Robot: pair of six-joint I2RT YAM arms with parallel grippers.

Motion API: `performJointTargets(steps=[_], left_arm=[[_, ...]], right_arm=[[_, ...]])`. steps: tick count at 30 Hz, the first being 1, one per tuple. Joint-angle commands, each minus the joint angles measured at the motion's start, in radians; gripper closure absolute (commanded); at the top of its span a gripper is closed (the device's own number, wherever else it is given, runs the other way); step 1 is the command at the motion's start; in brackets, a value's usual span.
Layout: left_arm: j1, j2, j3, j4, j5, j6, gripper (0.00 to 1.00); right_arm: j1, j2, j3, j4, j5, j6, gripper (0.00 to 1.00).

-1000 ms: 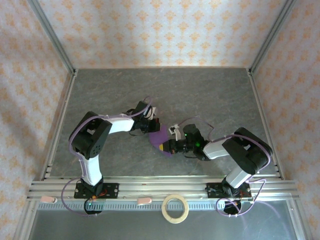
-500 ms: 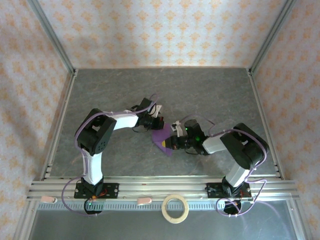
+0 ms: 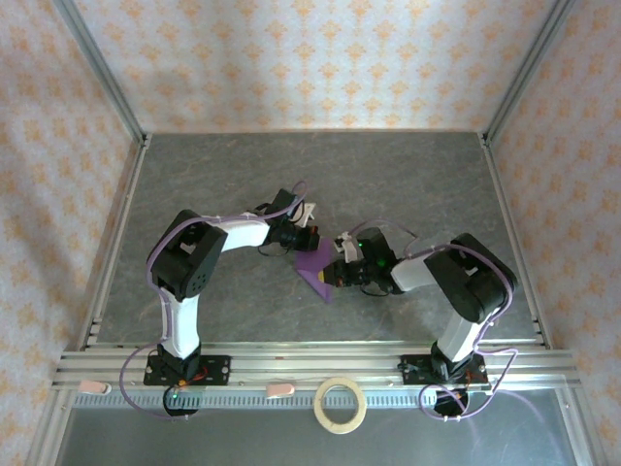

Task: Fold a paper plane with a square sheet of paper (pick it up from the middle)

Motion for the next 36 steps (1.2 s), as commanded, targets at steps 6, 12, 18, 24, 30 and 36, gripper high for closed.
performJointTargets(steps=[6, 12, 18, 24, 30, 36], left_arm=[[-0.006, 0.052, -0.003, -0.074, -0.037, 0.023, 1.0], [-0.006, 0.054, -0.005, -0.076, -0.043, 0.022, 1.0], [-0.006, 0.055, -0.008, -0.076, -0.046, 0.022, 1.0], [-0.004, 0.054, -0.008, -0.078, -0.047, 0.022, 1.0], [-0.005, 0.053, -0.007, -0.079, -0.049, 0.021, 1.0], [-0.006, 0.057, -0.003, -0.079, -0.047, 0.019, 1.0]], right_arm=[[-0.016, 0.005, 0.023, -0.012, 0.05, -0.021, 1.0], [-0.018, 0.004, 0.032, -0.021, 0.056, -0.022, 1.0], [-0.018, -0.011, 0.031, -0.032, 0.069, -0.026, 1.0], [-0.018, -0.019, 0.029, -0.051, 0.078, -0.033, 1.0], [-0.018, -0.041, 0.026, -0.067, 0.086, -0.038, 1.0], [-0.018, -0.044, 0.027, -0.073, 0.086, -0.042, 1.0]])
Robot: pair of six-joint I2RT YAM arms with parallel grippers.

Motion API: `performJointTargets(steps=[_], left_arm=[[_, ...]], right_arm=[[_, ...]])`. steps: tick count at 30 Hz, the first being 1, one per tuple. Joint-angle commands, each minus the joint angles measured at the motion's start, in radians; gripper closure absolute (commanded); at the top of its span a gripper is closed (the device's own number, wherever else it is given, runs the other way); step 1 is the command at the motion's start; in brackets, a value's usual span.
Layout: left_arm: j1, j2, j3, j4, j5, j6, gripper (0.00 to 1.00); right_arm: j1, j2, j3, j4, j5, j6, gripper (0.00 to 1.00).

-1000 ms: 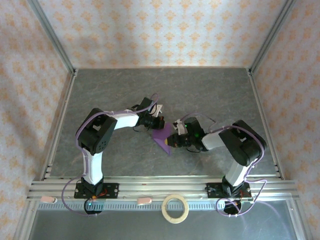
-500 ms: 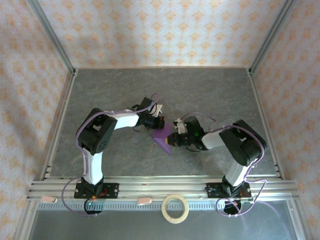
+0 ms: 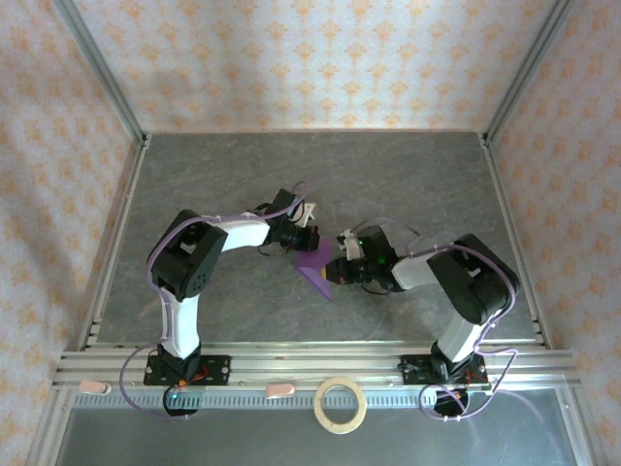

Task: Fold a paper plane with a square sheet of paper (pick it up from the middle)

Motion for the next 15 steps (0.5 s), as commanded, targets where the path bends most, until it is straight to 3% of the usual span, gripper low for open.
performJointTargets(steps=[1, 15], left_arm=[[-0.006, 0.057, -0.004, -0.08, -0.047, 0.019, 1.0], [-0.005, 0.06, -0.003, -0.077, -0.044, 0.016, 1.0]], right_arm=[[-0.007, -0.023, 0.013, -0.021, 0.027, -0.021, 1.0], [-0.007, -0.023, 0.017, -0.037, 0.041, -0.025, 1.0]])
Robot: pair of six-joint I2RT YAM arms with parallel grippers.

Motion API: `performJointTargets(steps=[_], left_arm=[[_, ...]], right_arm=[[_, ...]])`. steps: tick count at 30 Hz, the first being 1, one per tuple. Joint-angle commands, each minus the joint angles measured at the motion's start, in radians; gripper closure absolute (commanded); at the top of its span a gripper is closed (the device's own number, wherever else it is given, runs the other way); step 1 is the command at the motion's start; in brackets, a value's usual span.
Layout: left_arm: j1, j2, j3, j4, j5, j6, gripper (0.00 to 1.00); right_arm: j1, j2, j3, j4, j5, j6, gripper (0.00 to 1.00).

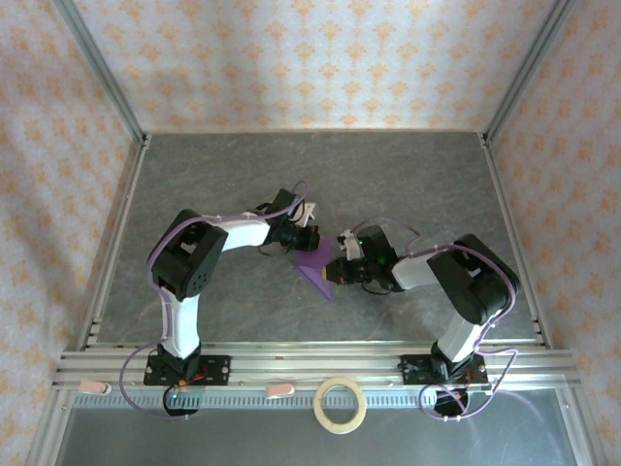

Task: Fold a paper plane with a square sheet of paper (pick it up from the middle)

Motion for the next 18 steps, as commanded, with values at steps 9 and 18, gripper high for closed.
performJointTargets(steps=[9, 18], left_arm=[[-0.006, 0.056, -0.008, -0.078, -0.044, 0.017, 1.0], [-0.006, 0.059, -0.008, -0.074, -0.041, 0.011, 1.0]], right_arm=[[-0.008, -0.034, 0.023, -0.047, 0.033, -0.031, 1.0], [-0.007, -0.008, 0.028, -0.039, 0.034, -0.029, 1.0]])
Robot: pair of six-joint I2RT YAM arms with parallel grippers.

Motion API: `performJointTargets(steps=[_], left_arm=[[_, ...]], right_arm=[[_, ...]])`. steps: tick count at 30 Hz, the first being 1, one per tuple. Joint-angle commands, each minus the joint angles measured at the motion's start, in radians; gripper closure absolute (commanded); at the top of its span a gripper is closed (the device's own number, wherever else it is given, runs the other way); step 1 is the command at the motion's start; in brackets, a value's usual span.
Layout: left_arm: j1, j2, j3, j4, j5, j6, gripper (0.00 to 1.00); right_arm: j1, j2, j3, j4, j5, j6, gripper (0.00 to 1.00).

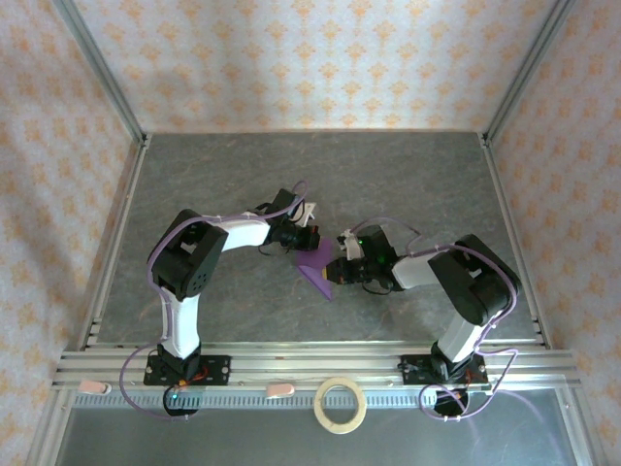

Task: Fold a paper plane with a square sheet of paper (pick it up from the middle)

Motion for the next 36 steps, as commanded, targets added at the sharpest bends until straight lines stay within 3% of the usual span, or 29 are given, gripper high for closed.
performJointTargets(steps=[1, 19, 24, 26, 28, 30, 34, 36], left_arm=[[-0.007, 0.058, -0.009, -0.072, -0.043, 0.011, 1.0], [-0.005, 0.041, 0.031, -0.069, -0.051, -0.013, 1.0], [-0.005, -0.026, 0.102, -0.087, -0.084, -0.042, 0.87], [-0.004, -0.057, 0.119, -0.087, -0.104, -0.064, 0.76], [0.002, -0.125, 0.112, -0.077, -0.122, -0.092, 0.75], [0.008, -0.186, 0.059, -0.044, -0.137, -0.149, 0.78], [0.019, -0.331, -0.123, 0.099, -0.105, -0.283, 0.95], [0.021, -0.386, -0.221, 0.172, -0.064, -0.345, 0.98]], right_arm=[[-0.008, 0.001, 0.019, -0.009, 0.027, -0.02, 1.0], [-0.007, 0.042, -0.009, 0.006, 0.035, -0.02, 1.0], [-0.008, 0.043, -0.022, 0.028, 0.038, -0.003, 1.0], [-0.008, 0.044, -0.026, 0.039, 0.041, 0.006, 1.0], [-0.008, 0.049, -0.028, 0.047, 0.041, 0.012, 1.0], [-0.007, 0.052, -0.029, 0.058, 0.041, 0.023, 1.0], [-0.007, 0.057, -0.032, 0.069, 0.05, 0.035, 1.0], [-0.008, 0.059, -0.032, 0.071, 0.052, 0.038, 1.0]])
